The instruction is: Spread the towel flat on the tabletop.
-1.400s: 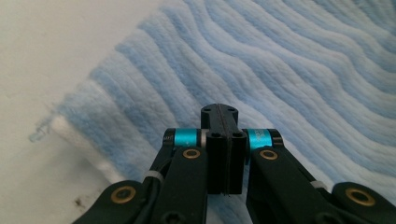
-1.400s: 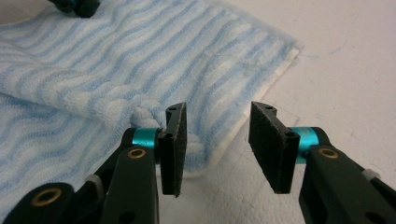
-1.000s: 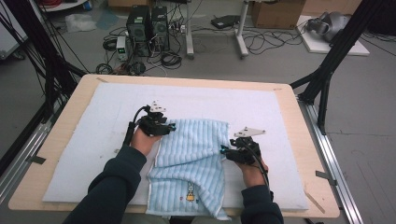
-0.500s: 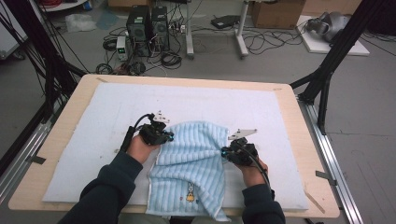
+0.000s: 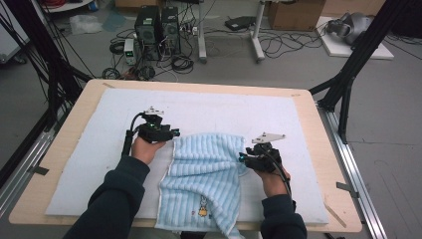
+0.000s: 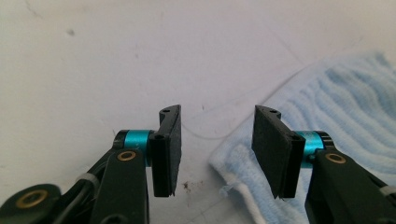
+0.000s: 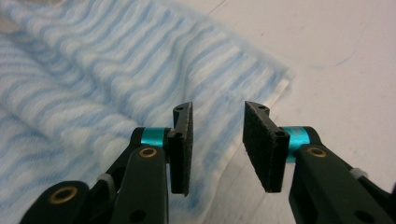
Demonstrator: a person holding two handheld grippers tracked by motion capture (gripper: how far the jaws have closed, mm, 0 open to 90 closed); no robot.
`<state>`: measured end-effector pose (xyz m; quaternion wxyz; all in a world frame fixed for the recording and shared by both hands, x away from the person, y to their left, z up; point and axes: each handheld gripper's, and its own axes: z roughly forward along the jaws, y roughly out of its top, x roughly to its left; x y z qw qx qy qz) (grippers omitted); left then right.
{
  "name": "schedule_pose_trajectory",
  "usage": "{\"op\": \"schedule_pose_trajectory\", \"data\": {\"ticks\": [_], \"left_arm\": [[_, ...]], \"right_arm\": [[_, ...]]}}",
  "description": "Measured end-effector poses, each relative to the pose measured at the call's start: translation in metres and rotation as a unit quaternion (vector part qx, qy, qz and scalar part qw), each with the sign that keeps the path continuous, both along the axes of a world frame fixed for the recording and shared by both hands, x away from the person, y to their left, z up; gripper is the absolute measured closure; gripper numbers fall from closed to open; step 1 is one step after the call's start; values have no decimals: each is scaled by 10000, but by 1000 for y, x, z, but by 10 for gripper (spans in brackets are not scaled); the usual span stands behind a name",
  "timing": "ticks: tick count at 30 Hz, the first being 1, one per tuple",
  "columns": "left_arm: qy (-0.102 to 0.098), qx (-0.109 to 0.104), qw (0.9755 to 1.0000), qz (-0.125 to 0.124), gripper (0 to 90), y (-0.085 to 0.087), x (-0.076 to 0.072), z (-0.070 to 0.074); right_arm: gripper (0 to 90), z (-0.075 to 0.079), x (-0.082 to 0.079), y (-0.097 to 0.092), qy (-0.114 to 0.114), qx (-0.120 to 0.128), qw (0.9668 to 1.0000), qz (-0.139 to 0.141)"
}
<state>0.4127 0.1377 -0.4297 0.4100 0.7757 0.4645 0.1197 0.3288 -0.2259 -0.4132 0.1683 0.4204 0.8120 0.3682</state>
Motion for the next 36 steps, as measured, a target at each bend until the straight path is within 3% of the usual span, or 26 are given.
{"op": "schedule_pose_trajectory", "data": {"ticks": [4,7,8,9,10,12,14,17,22,25,31,34,36], "left_arm": [[98,323,9988,-353,531,-13,-1,-8],[-115,748,9963,-399,614,-21,-5,-9],[-60,641,9965,-525,710,-19,-5,-9],[-43,575,9971,-489,820,-18,-4,-9],[-49,541,9975,-450,831,-17,-3,-9],[-221,589,9976,-275,841,-14,-1,-7],[-314,381,9988,-24,842,-7,5,-4],[-477,130,9984,256,843,3,15,2],[-704,-21,9967,404,842,11,33,11],[-573,104,9977,358,842,9,40,7],[-570,89,9975,412,842,12,51,5],[-491,72,9979,417,843,14,63,6],[-538,62,9977,417,843,14,70,6]], "right_arm": [[554,2,9,-2,-97,-34,9999,-125],[551,2,17,-4,-84,-37,9997,-238],[561,1,20,-5,-110,-47,9996,-258],[568,0,23,-6,-93,-25,9995,-299],[570,-1,26,-6,-59,-5,9995,-318],[575,-4,31,-7,-49,44,9992,-382],[575,-5,37,-7,-63,59,9991,-422],[579,-5,47,-9,-43,28,9985,-544],[578,-1,66,-5,-21,74,9982,-599],[578,-4,75,6,-38,96,9986,-511],[586,-28,94,30,290,-226,9989,-295],[799,-28,101,32,169,-287,9994,-66],[866,-26,107,36,150,-447,9989,60]]}}
